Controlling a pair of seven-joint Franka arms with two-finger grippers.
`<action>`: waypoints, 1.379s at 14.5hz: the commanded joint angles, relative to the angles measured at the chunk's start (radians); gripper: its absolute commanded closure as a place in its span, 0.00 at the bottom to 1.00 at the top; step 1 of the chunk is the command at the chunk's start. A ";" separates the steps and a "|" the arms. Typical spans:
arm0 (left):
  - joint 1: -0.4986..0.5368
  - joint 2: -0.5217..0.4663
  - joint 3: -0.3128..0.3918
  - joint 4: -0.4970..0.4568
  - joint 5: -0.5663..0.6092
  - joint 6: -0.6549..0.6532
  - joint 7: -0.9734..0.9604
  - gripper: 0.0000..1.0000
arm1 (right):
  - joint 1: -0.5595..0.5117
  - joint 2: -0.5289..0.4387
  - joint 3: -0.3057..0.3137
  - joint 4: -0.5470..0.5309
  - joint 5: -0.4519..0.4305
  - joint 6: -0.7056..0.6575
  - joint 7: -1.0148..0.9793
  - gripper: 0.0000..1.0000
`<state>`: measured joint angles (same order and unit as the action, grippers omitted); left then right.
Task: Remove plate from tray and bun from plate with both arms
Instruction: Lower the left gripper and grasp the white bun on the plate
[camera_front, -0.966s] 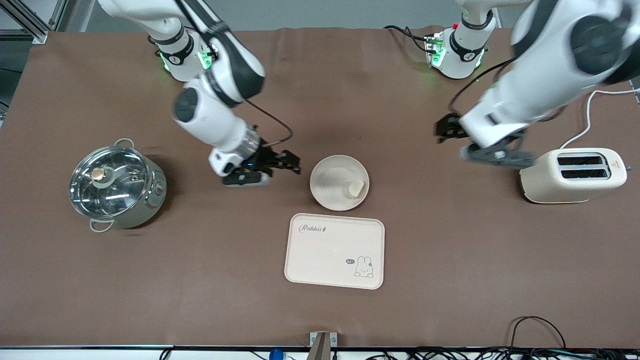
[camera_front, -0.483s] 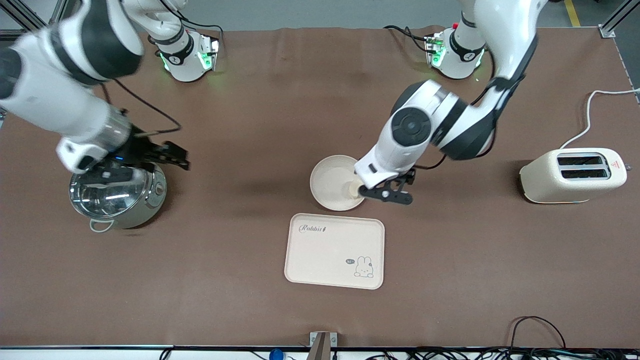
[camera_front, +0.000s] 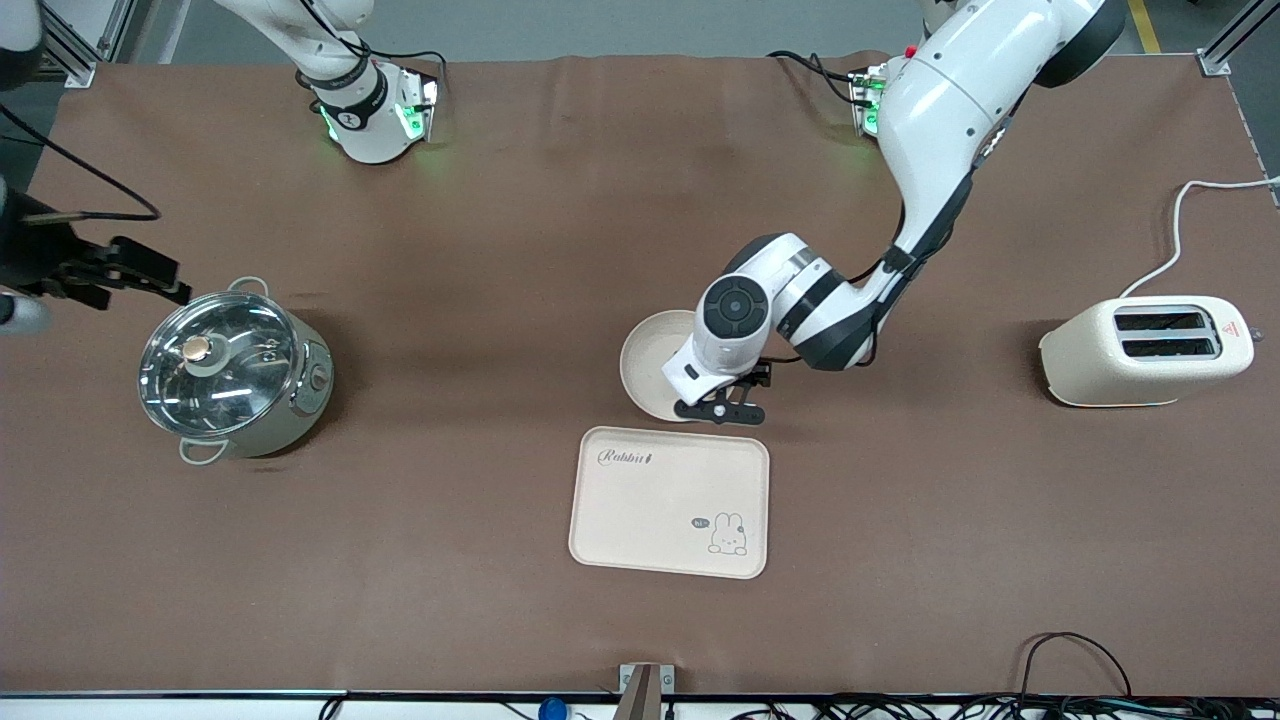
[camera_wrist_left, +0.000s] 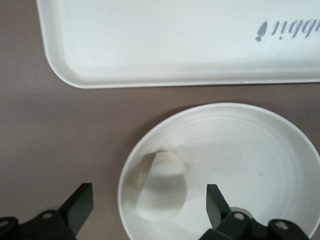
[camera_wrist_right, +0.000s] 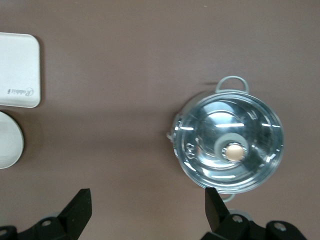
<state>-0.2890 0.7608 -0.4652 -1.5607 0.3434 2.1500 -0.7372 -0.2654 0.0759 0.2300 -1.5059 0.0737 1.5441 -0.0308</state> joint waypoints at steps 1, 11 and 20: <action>-0.019 -0.001 0.000 -0.024 0.023 0.048 -0.062 0.01 | -0.015 -0.036 0.023 0.006 -0.023 -0.025 -0.001 0.00; -0.013 -0.004 0.003 -0.101 0.045 0.145 -0.114 0.69 | 0.195 -0.097 -0.232 -0.001 -0.087 -0.087 -0.003 0.00; 0.088 -0.106 -0.021 0.002 -0.006 -0.089 0.074 1.00 | 0.196 -0.096 -0.227 -0.002 -0.084 -0.133 0.002 0.00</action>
<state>-0.2635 0.7164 -0.4661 -1.5885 0.3652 2.1709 -0.7719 -0.0828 -0.0049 0.0134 -1.4944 0.0096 1.4119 -0.0329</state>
